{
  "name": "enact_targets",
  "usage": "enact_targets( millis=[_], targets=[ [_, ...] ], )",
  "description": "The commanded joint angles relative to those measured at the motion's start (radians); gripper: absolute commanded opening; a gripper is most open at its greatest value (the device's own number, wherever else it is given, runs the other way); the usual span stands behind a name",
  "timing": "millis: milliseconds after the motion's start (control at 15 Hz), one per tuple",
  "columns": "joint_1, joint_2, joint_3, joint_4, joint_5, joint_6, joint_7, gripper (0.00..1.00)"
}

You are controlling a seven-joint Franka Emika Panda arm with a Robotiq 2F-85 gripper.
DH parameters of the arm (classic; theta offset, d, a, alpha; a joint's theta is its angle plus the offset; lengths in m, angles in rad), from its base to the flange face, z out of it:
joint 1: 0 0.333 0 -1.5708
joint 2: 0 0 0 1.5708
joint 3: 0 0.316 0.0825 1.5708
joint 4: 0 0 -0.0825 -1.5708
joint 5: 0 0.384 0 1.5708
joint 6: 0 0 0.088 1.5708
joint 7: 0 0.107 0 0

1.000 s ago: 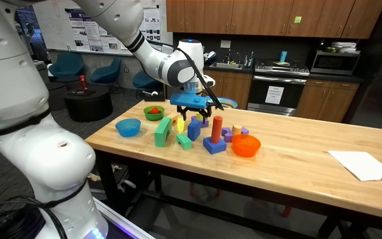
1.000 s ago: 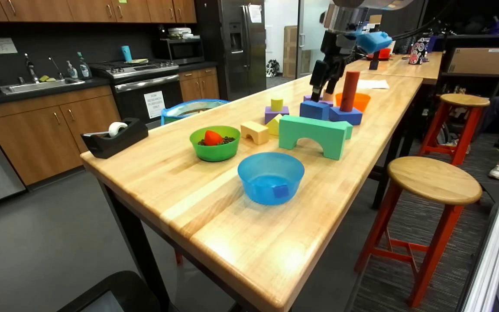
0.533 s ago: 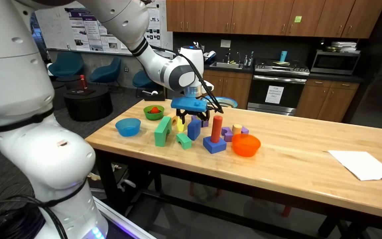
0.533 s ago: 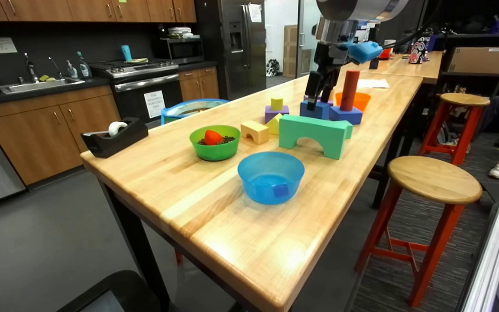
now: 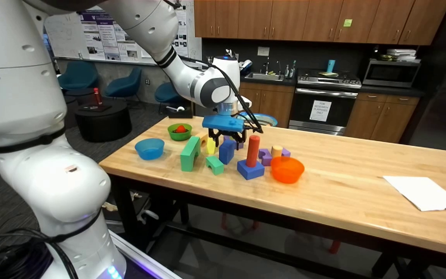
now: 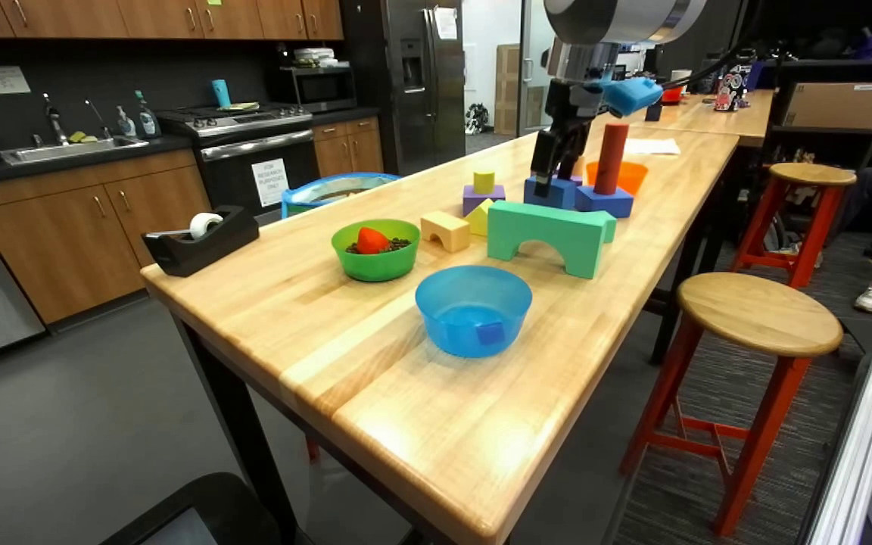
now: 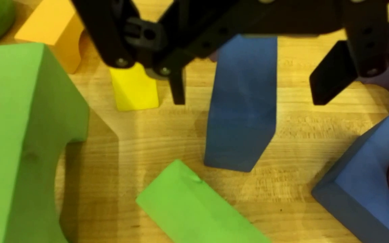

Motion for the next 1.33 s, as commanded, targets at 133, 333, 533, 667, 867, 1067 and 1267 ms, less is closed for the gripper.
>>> enact_targets(
  millis=[133, 333, 533, 667, 867, 1067, 1267],
  targets=[
    [-0.029, 0.021, 0.023, 0.027, -0.012, -0.009, -0.006, 0.45],
    [-0.031, 0.023, 0.026, 0.028, -0.016, -0.008, -0.002, 0.20],
    [-0.031, 0.012, 0.029, 0.018, -0.022, -0.011, 0.002, 0.16],
    [-0.029, -0.006, 0.032, 0.003, -0.041, -0.008, 0.015, 0.16],
    [-0.022, -0.065, 0.043, -0.042, -0.048, -0.018, 0.001, 0.16],
    [-0.012, -0.147, 0.059, -0.113, -0.064, -0.009, -0.004, 0.16],
    [-0.009, -0.252, 0.075, -0.187, -0.153, 0.010, 0.053, 0.16]
  ],
)
